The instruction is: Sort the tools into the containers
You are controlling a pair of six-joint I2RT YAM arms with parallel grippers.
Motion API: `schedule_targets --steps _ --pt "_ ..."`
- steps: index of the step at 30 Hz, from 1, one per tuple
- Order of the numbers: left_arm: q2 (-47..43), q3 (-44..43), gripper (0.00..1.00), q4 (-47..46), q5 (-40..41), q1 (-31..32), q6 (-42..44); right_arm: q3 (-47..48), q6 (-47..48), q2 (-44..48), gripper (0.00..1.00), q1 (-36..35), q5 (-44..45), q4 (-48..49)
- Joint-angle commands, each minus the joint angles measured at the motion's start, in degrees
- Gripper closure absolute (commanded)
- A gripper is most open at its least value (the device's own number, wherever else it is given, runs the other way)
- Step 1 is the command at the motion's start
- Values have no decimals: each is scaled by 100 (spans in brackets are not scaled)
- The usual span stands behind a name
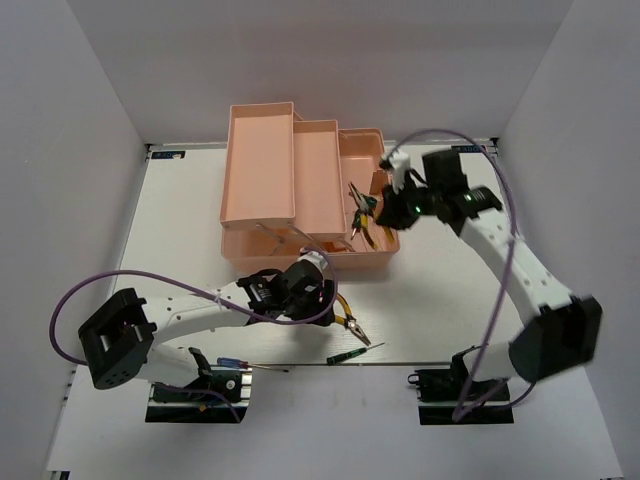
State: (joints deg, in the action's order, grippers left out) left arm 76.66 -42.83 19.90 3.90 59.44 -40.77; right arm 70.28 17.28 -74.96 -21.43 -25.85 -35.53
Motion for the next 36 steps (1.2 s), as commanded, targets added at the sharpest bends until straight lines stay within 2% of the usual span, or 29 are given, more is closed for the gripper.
schedule_targets --steps 1,2,6,10,13,14,17,18,21,24,27,32,36 --pt "-29 99 24 -258 22 24 -211 1161 -1129 -790 100 -309 237 768" --pt "-29 99 24 -259 75 24 -212 1851 -1461 -1158 100 -353 299 706" --pt "33 99 23 -443 137 24 -396 3164 -1877 -2266 100 -590 588 364" --pt "156 38 23 -514 242 24 -396 3834 -1851 -3031 100 -845 1133 134" --pt "358 -120 23 -514 243 24 -449 4221 -1921 -3427 99 -1047 1179 -50" --pt "419 -225 23 -348 243 24 -527 4248 -1895 -3481 78 -1100 1196 -68" --pt "762 -472 25 83 410 24 -843 4257 -1860 -3508 57 -1188 1099 -24" --pt "910 -611 26 336 471 24 -1184 4205 -1842 -3404 51 -1188 1047 -16" --pt "1087 -762 34 628 611 24 -1661 4020 -1799 -3106 50 -1118 1038 81" --pt "1202 -885 34 629 691 24 -1924 3494 -1763 -2832 50 -995 1126 194" --pt "1263 -885 35 629 805 24 -2205 2441 -1780 -2017 50 -846 1038 458" --pt "1535 -885 35 427 805 24 -2330 1307 -1921 -1365 50 -599 853 573" --pt "1930 -1104 35 340 955 24 -2496 743 -1983 -742 49 -468 678 591"
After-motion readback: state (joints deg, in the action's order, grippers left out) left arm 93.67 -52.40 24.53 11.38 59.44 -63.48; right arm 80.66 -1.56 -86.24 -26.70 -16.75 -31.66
